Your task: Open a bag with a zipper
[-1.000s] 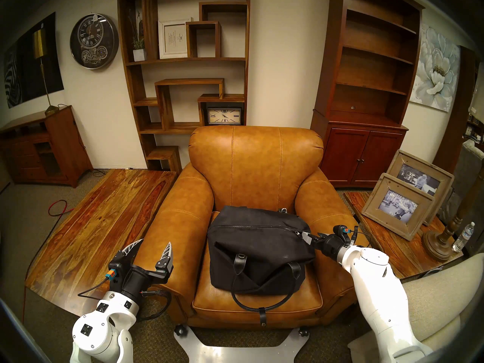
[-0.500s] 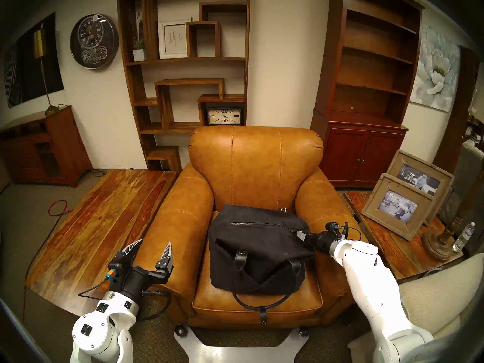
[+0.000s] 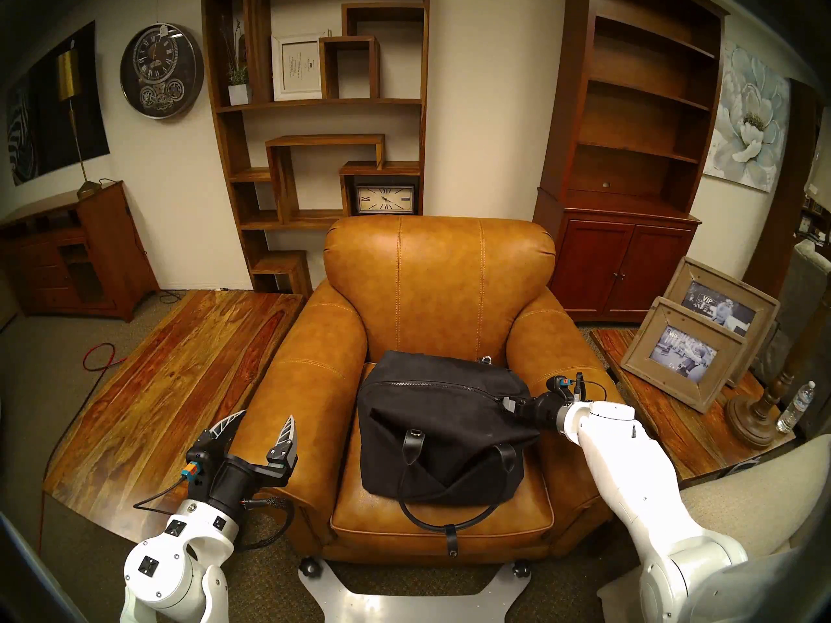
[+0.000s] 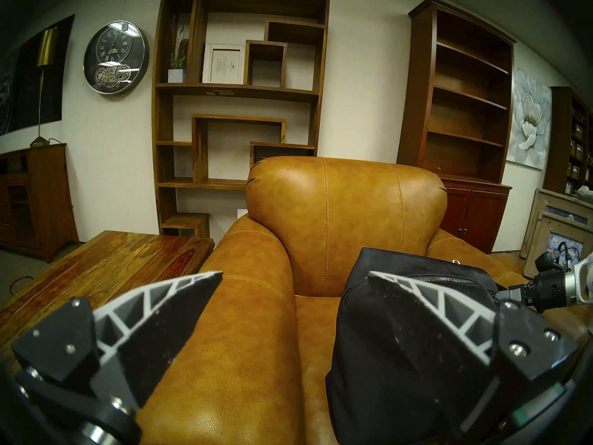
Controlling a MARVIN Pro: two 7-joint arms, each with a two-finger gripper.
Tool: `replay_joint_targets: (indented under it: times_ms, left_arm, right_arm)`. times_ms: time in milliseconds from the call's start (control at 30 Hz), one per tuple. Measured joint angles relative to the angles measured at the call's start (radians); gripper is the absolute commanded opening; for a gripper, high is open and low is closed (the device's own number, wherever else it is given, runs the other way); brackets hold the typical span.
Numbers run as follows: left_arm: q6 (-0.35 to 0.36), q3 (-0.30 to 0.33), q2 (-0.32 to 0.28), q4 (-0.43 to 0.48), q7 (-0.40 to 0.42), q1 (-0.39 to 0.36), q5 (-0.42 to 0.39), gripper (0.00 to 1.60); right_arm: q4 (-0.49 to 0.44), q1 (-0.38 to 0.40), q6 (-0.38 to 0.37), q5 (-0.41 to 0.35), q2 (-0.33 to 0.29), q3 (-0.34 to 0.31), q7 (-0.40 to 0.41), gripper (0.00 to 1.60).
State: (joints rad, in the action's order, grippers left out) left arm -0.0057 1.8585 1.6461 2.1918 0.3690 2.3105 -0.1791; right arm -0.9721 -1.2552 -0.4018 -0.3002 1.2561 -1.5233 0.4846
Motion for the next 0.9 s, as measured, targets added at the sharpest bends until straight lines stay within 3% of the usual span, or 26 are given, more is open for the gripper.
replay_joint_targets:
  times_ms: [33, 200, 267, 300, 367, 533, 900]
  left_arm:
    - [0.000, 0.000, 0.000, 0.000, 0.000, 0.000, 0.000, 1.60]
    - [0.000, 0.000, 0.000, 0.000, 0.000, 0.000, 0.000, 1.60]
    - [0.000, 0.000, 0.001, 0.000, 0.000, 0.000, 0.000, 1.60]
    - [0.000, 0.000, 0.001, 0.000, 0.000, 0.000, 0.000, 1.60]
    - [0.000, 0.000, 0.001, 0.000, 0.000, 0.000, 0.001, 1.60]
    - [0.000, 0.000, 0.001, 0.000, 0.000, 0.000, 0.001, 1.60]
    - [0.000, 0.000, 0.002, 0.001, 0.000, 0.000, 0.001, 1.60]
  right_arm:
    - [0.000, 0.001, 0.002, 0.003, -0.002, 0.001, 0.003, 0.83]
    - [-0.018, -0.003, 0.005, 0.013, -0.011, 0.000, 0.018, 0.72]
    - [-0.033, -0.012, 0.004, 0.012, -0.012, -0.004, 0.024, 0.63]
    - [-0.039, -0.016, 0.004, 0.012, -0.013, -0.007, 0.026, 0.50]
    - [-0.054, -0.027, 0.002, 0.009, -0.014, -0.012, 0.030, 0.45]
    - [-0.085, -0.054, 0.000, 0.002, -0.015, -0.026, 0.034, 0.43]
    - [-0.129, -0.120, 0.030, -0.046, 0.001, -0.095, 0.030, 0.64]
